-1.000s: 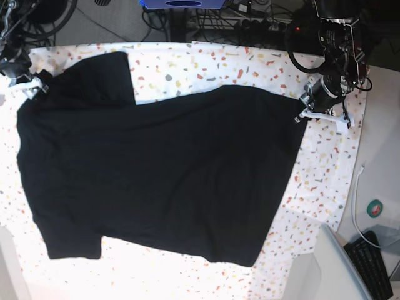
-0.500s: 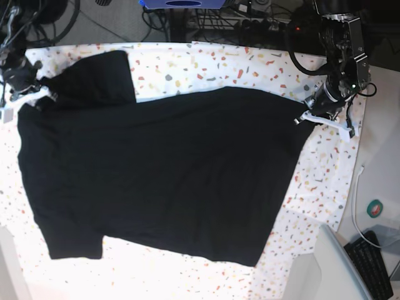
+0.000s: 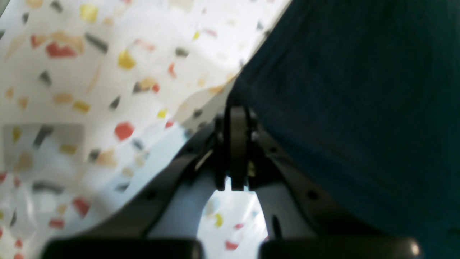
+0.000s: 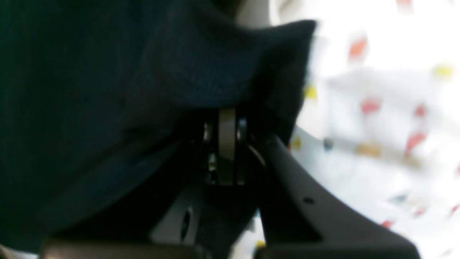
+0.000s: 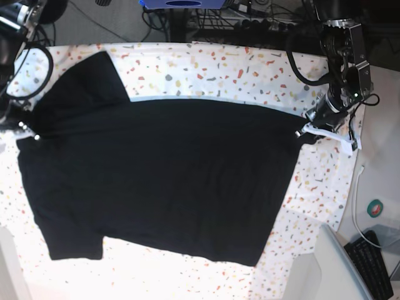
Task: Layout the t-shirt on the table in an organized manner, then fold the t-shirt properly
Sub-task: 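Hold the shirt's collar-side corners with both grippers and stretch apart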
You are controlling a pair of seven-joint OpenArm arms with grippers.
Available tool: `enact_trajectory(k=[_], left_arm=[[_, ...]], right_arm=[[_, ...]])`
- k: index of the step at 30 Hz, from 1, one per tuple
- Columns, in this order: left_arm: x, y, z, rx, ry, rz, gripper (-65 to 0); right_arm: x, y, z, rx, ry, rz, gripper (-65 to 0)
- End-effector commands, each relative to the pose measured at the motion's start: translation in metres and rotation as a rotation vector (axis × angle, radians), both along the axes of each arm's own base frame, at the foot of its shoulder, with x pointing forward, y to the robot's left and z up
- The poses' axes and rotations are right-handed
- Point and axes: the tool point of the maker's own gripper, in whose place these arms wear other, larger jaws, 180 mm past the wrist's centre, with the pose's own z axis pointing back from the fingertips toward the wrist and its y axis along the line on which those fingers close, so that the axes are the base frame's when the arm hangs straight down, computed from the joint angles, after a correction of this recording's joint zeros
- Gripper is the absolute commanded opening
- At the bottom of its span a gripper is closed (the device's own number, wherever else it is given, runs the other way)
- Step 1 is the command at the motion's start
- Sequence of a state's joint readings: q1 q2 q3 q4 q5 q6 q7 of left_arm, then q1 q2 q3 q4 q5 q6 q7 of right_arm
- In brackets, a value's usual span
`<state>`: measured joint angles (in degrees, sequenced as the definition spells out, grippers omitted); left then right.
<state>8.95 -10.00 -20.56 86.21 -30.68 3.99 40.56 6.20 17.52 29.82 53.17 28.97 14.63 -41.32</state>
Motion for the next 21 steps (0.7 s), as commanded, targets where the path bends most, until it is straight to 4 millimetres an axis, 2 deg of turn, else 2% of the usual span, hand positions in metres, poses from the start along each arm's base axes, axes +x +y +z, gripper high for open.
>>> enact_trajectory(k=[1, 3, 6, 10, 12, 14, 16, 17, 21], left_arm=[[0.011, 0.005, 0.013, 0.022, -0.048, -0.006, -65.0], [0.020, -0.007, 0.015, 0.018, -0.055, -0.039, -65.0], [0.024, -0.019, 0.015, 0.015, -0.057, -0.075, -65.0], [0.030, -0.025, 0.018, 0.011, -0.069, -0.090, -65.0], [0.031, -0.025, 0.019, 0.011, -0.070, -0.090, -65.0], [0.029, -0.022, 0.019, 0.015, -0.069, -0.084, -65.0], [0.029, -0.021, 0.018, 0.016, -0.067, -0.083, -65.0], [0.029, -0.021, 0.018, 0.016, -0.067, -0.083, -65.0], [0.027, -0.020, 0.016, 0.015, -0.060, -0.081, -65.0]], right_arm=[[0.034, -0.006, 0.022, -0.043, -0.069, 0.036, -65.0], [0.061, 0.000, 0.030, -0.107, -0.081, 0.106, -65.0], [0.086, 0.002, 0.043, -0.161, -0.100, 0.154, -65.0], [0.091, 0.000, 0.061, -0.179, -0.114, 0.173, -65.0], [0.067, -0.004, 0.068, -0.193, -0.068, 0.188, -65.0], [0.042, 0.011, 0.078, -0.151, -0.089, 0.159, -65.0], [0.010, 0.016, 0.091, -0.135, -0.129, 0.109, -65.0], [-0.003, 0.020, 0.095, -0.131, -0.140, 0.101, -62.1], [-0.041, 0.047, 0.077, -0.073, -0.120, 0.089, -25.2]])
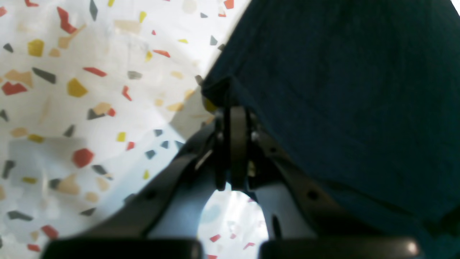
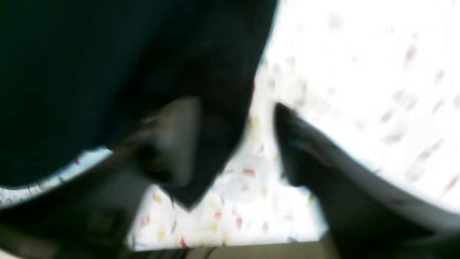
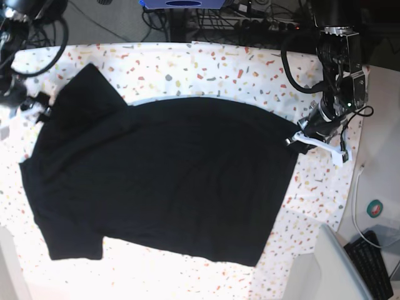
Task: Layout the t-shirt on the table in an organized manner, then fold the t-shirt properly
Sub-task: 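Hold the shirt's collar-side corners with both grippers and stretch apart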
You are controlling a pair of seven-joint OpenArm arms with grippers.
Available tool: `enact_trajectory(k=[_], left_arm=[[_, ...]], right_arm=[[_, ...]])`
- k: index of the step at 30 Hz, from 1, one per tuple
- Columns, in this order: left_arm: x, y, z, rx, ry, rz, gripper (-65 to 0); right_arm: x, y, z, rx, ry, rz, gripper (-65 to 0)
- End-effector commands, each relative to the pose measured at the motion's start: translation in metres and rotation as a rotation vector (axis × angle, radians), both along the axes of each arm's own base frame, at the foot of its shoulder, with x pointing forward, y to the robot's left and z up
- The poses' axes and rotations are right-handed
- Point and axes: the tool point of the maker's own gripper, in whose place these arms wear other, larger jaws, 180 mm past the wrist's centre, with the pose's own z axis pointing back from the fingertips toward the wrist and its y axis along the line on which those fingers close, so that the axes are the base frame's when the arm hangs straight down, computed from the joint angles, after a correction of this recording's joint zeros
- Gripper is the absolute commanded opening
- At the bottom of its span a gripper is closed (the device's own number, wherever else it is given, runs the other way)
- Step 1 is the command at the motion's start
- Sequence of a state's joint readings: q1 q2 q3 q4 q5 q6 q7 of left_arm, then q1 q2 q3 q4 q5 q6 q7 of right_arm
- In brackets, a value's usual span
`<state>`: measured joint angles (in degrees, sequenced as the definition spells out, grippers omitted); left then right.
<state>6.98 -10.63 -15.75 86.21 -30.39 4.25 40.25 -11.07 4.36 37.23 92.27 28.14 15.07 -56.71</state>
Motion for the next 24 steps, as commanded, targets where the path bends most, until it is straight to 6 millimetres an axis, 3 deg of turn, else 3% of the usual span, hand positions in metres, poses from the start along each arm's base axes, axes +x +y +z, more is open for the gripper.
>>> enact_trajectory(k=[1, 3, 7, 10, 17, 22, 24], left_arm=[[0.009, 0.002, 0.011, 0.008, -0.042, -0.003, -65.0], [0.009, 0.002, 0.012, 0.008, -0.043, -0.004, -65.0], [0.009, 0.002, 0.011, 0.008, -0.042, -0.003, -65.0], [0.009, 0.002, 0.011, 0.008, -0.042, -0.003, -65.0], [0.007, 0.011, 0.011, 0.100, -0.022, -0.019, -65.0], [0.006, 0.013, 0.010, 0.113, -0.018, -0.021, -65.0], [0.006, 0.013, 0.010, 0.112, -0.016, -0.020, -65.0]], right_arm=[[0.011, -0.002, 0.009, -0.006, -0.068, -0.008, -17.9], [-0.003, 0.005, -0.010, 0.025, -0.045, -0.037, -12.9], [-0.020, 0.008, -0.034, 0.052, -0.013, -0.075, -16.1], [-0.021, 0.017, -0.039, 0.065, 0.001, -0.051, -19.1], [-0.021, 0.061, -0.049, 0.105, 0.033, 0.080, -26.3], [-0.020, 0.061, -0.049, 0.104, 0.029, 0.078, -27.3], [-0.020, 0.061, -0.049, 0.104, 0.029, 0.078, -33.2]])
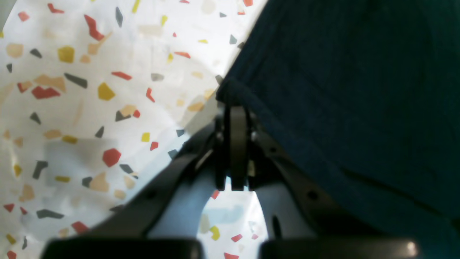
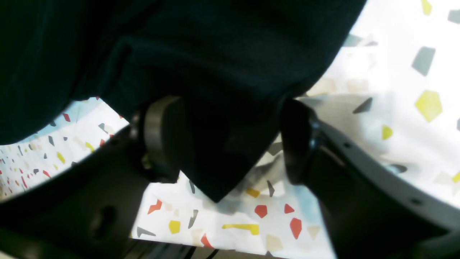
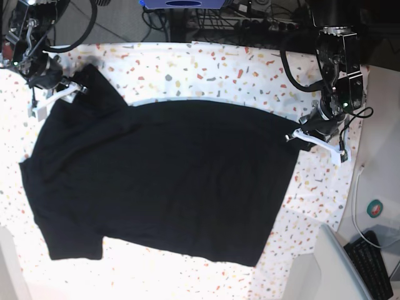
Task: Layout the t-shirt on the table in an organized manner, then fold the t-shirt properly
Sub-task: 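Hold the shirt's collar-side corners with both grippers and stretch apart, then drag both held corners back to straighten the shirt flat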
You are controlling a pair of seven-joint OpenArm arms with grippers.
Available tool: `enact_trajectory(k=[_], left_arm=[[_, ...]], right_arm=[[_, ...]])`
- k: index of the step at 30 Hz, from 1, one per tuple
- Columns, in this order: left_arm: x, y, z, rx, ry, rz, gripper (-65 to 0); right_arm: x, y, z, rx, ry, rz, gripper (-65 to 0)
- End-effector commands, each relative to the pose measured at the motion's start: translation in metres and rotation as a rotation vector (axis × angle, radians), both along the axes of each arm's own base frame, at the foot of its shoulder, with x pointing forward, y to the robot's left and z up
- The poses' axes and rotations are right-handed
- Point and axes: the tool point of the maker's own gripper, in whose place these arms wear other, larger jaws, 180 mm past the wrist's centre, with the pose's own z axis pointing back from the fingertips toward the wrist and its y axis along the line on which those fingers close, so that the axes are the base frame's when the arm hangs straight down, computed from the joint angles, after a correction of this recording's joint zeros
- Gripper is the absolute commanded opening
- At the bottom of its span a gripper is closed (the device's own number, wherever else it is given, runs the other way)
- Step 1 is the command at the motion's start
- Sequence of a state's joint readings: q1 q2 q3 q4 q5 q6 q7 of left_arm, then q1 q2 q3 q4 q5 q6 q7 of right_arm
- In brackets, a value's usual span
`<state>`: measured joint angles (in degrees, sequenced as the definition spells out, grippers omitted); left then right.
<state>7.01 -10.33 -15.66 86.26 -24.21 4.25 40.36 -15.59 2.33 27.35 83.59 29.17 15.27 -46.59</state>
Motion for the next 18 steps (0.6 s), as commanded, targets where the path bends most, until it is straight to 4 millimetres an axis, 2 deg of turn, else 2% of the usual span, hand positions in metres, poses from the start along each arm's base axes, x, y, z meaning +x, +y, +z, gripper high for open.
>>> enact_trajectory(k=[1, 5, 8, 10, 14, 18], left_arm=[[0.010, 0.004, 0.013, 0.015, -0.045, -0.005, -65.0], [0.010, 0.003, 0.014, 0.013, -0.050, -0.006, -65.0], [0.012, 0.002, 0.018, 0.018, -0.063, -0.009, -65.0], [0.007, 0.002, 0.024, 0.030, -0.071, -0.020, -65.0], [-0.002, 0.001, 0.047, 0.075, -0.115, -0.059, -65.0], [-0.012, -0.004, 0.059, 0.095, -0.135, -0.085, -65.0]], right_arm=[[0.006, -0.002, 0.005, -0.003, -0.023, 0.001, -38.0], [0.005, -0.002, 0.005, -0.003, -0.021, 0.001, -64.1], [0.000, -0.009, 0.008, -0.015, -0.021, -0.013, -65.0], [-0.006, -0.023, 0.019, -0.043, -0.035, -0.046, -65.0], [-0.021, -0.039, 0.048, -0.104, -0.033, -0.046, -65.0], [-0.024, -0.048, 0.062, -0.134, -0.026, -0.046, -65.0]])
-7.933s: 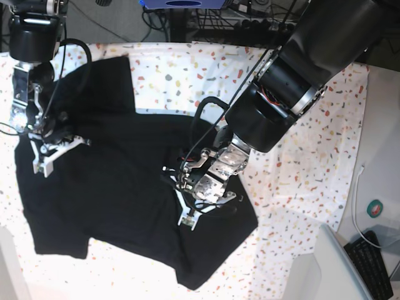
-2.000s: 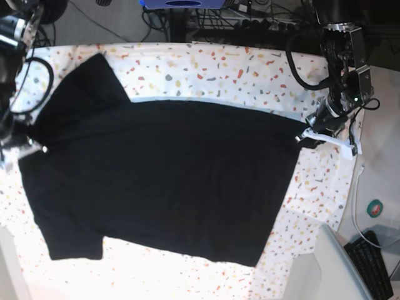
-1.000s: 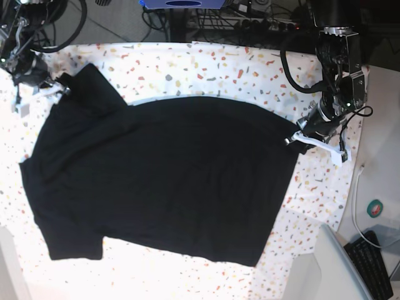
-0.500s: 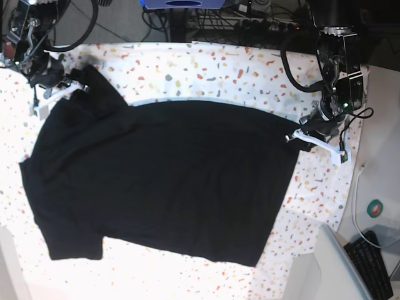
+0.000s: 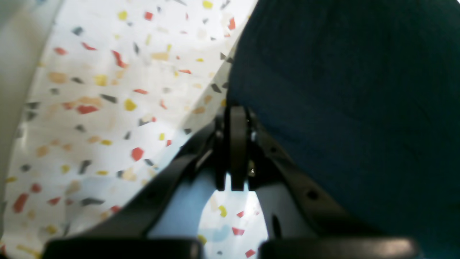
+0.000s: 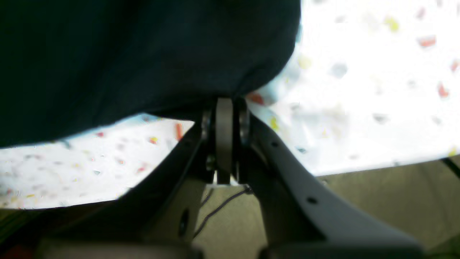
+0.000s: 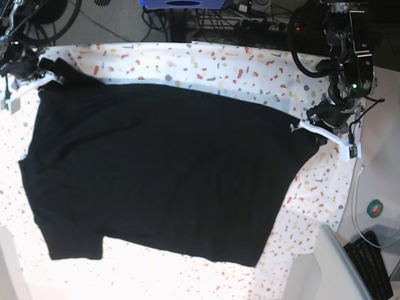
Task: Layout the t-shirt on the table in an organized manner, then fold the t-shirt properly
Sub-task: 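Drag both held corners back to straighten the shirt flat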
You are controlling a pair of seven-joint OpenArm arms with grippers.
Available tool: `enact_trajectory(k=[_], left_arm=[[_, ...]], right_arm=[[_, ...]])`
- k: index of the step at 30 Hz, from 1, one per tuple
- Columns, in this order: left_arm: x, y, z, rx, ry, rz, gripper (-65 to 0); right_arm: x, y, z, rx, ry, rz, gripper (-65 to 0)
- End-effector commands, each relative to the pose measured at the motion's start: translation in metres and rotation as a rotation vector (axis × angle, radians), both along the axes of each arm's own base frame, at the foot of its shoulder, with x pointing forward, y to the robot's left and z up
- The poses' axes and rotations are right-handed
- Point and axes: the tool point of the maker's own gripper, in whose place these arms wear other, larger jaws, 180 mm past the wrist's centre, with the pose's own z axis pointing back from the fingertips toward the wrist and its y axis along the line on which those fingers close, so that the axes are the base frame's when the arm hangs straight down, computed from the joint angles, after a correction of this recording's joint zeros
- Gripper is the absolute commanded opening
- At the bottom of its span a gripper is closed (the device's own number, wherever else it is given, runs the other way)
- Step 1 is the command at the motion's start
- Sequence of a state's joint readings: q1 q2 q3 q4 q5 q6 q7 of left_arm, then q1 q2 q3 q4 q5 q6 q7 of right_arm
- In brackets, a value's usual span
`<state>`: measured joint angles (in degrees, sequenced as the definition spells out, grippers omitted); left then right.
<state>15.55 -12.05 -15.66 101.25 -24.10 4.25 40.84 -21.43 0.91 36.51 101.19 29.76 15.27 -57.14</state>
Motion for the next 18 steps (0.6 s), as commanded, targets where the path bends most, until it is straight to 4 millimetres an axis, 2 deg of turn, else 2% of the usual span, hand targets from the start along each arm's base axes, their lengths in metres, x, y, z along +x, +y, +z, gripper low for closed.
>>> enact_trajectory(k=[1, 5, 8, 14, 18], left_arm=[[0.005, 0.001, 0.015, 0.019, -0.049, -0.014, -65.0], [-0.005, -0.001, 0.018, 0.034, -0.044, -0.031, -65.0], [-0.015, 0.003, 0.010, 0.041, -0.011, -0.031, -65.0], [-0.046, 0.003, -0.014, 0.031, 0.075, -0.022, -65.0], [-0.064, 0.003, -0.023, 0.029, 0.118, -0.019, -65.0]], right_arm=[[0.003, -0.012, 0.008, -0.034, -0.018, -0.011, -65.0], [-0.001, -0.032, 0.021, -0.070, -0.017, -0.057, -65.0], [-0.012, -0.046, 0.029, -0.094, 0.002, -0.093, -65.0], [-0.040, -0.050, 0.024, -0.091, 0.090, -0.100, -65.0], [-0.051, -0.056, 0.025, -0.116, 0.114, -0.090, -65.0]])
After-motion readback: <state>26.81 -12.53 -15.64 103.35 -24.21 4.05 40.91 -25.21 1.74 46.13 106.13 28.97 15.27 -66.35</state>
